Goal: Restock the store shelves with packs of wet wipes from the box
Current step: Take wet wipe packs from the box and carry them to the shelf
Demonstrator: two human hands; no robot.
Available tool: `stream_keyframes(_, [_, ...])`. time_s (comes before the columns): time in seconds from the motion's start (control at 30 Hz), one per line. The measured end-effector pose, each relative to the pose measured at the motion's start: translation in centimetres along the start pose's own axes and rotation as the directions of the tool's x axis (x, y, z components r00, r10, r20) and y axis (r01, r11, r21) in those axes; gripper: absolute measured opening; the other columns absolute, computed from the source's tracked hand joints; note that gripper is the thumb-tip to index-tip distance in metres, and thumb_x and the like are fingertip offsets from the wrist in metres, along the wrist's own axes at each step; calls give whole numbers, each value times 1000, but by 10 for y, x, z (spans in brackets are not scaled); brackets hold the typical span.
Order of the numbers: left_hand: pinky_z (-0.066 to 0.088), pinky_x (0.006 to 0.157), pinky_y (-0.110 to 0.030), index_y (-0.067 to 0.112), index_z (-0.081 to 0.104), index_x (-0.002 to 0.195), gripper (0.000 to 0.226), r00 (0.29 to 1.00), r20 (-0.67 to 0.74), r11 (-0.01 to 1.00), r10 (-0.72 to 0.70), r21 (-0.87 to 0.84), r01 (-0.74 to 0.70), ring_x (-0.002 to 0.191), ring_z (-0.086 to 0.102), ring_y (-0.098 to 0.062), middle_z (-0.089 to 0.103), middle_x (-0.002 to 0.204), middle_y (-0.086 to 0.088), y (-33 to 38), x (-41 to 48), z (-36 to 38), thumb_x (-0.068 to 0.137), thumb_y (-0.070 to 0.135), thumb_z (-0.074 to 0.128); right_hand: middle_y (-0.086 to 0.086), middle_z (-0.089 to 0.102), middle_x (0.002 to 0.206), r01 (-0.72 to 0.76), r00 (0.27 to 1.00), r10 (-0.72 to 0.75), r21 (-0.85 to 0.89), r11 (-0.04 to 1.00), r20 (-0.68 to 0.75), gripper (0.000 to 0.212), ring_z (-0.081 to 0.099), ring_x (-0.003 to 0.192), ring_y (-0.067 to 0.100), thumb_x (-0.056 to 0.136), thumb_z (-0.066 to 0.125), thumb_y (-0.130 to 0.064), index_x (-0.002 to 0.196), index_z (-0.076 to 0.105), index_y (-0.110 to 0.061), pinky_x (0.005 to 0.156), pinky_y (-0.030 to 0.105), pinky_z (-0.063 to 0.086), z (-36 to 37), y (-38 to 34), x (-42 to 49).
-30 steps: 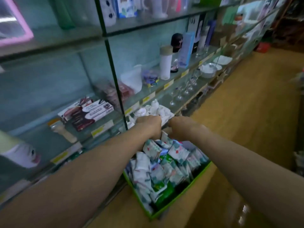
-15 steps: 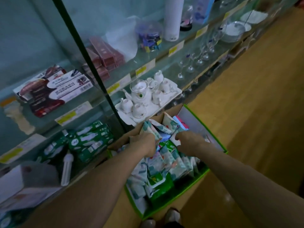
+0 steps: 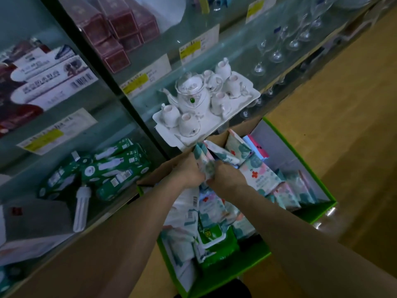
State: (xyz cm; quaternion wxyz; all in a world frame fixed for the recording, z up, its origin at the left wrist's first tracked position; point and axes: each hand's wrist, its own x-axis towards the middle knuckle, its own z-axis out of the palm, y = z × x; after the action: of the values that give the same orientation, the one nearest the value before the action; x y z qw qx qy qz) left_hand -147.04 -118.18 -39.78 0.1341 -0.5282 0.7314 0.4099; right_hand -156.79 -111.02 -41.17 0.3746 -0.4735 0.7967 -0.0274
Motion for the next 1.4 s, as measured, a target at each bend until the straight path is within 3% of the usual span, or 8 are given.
stream_keyframes(0.13, [35,111,-36,18,26,151,78,997,-46,997,-55,-59,52,136,39,-24,36,151,-6,-7,14,-1,85,27,66,19,52,127,6,999,-2,71,997,-54,42,54,114,36,93,55,-24,126,39,-5,83,38,44,14,-3,8])
stream_keyframes(0.27, [40,105,-34,17,42,141,57,997,-6,965,-70,-255,67,126,48,-24,49,140,-5,-7,20,-2,87,23,58,19,53,121,58,994,-43,141,988,-105,33,54,106,38,93,52,-16,123,42,-5,74,38,42,20,5,9])
stream_keyframes(0.47, [40,104,-41,23,43,142,68,990,27,914,-137,-381,137,120,50,-24,50,138,-3,-6,18,-1,82,52,52,13,60,116,124,991,-104,323,938,-78,47,56,102,34,93,53,-15,139,41,-14,73,32,43,5,26,-5])
stream_keyframes(0.7, [53,89,-39,15,56,132,56,975,98,857,-200,-465,223,105,61,-24,64,119,-7,-6,17,7,87,48,61,6,53,98,-169,983,154,829,533,101,38,57,88,25,97,54,-21,132,40,-18,78,41,53,-13,44,-16])
stream_keyframes(0.83, [59,60,-33,8,57,122,44,950,221,782,-219,-543,306,84,66,-23,67,101,-11,7,5,11,92,40,60,9,50,113,-221,974,181,768,602,138,44,56,95,25,99,47,-30,139,33,-17,68,37,55,-18,46,-20])
stream_keyframes(1.03, [59,67,-40,9,57,114,40,922,306,761,-238,-531,373,77,68,-25,69,98,-15,31,-6,16,92,42,61,10,47,139,-162,978,201,774,612,46,65,52,120,27,92,60,-37,143,29,-9,98,34,44,-22,56,-26])
stream_keyframes(1.23, [56,58,-35,11,54,91,30,930,302,762,-212,-545,351,59,64,-21,65,76,-13,61,-20,12,92,40,61,17,51,127,-185,959,282,742,645,-6,51,52,114,32,98,48,-37,130,44,2,75,26,34,-38,61,-39])
stream_keyframes(1.4, [42,38,-19,9,51,91,38,964,227,875,-137,-429,226,49,52,-18,58,72,-13,85,-31,16,97,47,50,13,46,99,-185,937,346,774,605,-46,41,50,78,26,103,35,-31,130,39,-1,71,42,52,-56,68,-57])
